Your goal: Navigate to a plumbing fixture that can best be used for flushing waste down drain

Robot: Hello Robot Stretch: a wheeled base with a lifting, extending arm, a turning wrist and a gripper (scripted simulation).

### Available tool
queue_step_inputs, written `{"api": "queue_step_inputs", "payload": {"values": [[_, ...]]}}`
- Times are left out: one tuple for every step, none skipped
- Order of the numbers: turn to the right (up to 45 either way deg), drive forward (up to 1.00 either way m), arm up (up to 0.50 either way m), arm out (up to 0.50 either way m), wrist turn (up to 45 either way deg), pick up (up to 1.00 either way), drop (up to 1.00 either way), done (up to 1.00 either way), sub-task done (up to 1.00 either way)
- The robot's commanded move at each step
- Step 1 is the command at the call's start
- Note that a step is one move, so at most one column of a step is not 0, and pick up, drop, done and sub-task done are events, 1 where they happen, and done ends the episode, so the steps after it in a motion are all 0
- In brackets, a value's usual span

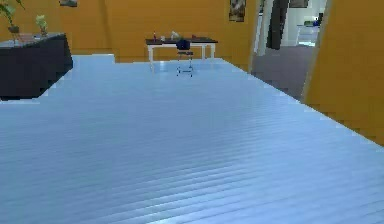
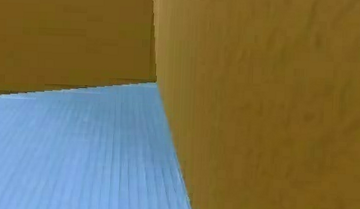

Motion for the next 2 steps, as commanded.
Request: {"api": "queue_step_inputs", "payload": {"values": [[-12.0, 0.00, 0.00, 0.00, 0.0, 0.00, 0.00, 0.00, 0.00], [0.0, 0.20, 0.00, 0.00, 0.0, 0.00, 0.00, 0.00, 0.00]]}}
